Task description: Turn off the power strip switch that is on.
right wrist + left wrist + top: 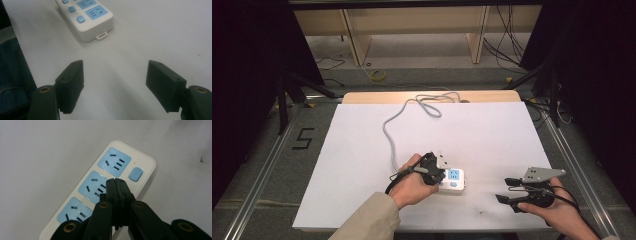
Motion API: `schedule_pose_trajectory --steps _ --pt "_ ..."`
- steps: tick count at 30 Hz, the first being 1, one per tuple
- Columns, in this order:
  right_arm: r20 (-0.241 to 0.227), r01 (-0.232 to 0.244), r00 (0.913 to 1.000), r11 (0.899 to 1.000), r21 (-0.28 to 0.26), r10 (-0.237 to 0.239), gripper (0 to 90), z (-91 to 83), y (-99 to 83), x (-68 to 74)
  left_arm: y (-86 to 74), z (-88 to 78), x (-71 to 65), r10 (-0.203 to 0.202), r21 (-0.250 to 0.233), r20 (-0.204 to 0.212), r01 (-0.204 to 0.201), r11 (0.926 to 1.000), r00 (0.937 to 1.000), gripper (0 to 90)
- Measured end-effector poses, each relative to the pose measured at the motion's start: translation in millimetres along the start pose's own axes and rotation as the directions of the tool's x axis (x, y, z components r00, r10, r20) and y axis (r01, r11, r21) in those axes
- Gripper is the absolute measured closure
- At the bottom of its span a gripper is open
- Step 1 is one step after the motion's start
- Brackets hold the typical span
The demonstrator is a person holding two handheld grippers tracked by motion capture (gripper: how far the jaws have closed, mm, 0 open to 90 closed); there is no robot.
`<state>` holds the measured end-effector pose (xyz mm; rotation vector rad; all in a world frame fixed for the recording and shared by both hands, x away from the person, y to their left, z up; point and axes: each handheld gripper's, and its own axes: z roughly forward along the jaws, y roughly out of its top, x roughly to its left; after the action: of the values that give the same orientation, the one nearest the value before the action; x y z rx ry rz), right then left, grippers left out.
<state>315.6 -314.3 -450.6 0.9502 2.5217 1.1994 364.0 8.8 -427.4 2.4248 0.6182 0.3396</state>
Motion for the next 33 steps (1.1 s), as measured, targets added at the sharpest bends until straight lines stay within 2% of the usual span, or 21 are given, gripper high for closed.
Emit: schedule_pose_trajectory --steps 9,19,21,27,33 --pt "0.002 -0.003 1.0 1.0 -0.001 0.003 30.9 -0.3 -0.1 0.1 -2.4 -8.6 5.4 -0.02 -0.034 -0.015 0.019 0.9993 0.9997 89.9" --pt "0.003 -0.006 1.0 1.0 0.0 0.006 30.9 -0.7 -0.2 0.1 -6.7 -17.9 9.7 -0.031 -0.045 -0.028 0.03 0.9985 0.9991 89.6" --pt "0.004 -0.008 1.0 1.0 0.0 0.008 30.9 -0.7 -0.2 0.0 -8.9 -19.4 10.2 -0.042 -0.045 -0.027 0.041 0.9982 0.9988 86.4" --pt "0.006 -0.012 0.9999 1.0 -0.003 0.012 30.9 -1.0 -0.2 -0.4 -13.0 -23.8 12.0 -0.053 -0.046 -0.034 0.051 0.9976 0.998 86.1" --pt "0.006 -0.011 0.9999 1.0 -0.003 0.011 30.9 -1.2 -0.3 -0.4 -16.9 -28.5 15.3 -0.074 -0.063 -0.045 0.071 0.9955 0.9963 81.5"
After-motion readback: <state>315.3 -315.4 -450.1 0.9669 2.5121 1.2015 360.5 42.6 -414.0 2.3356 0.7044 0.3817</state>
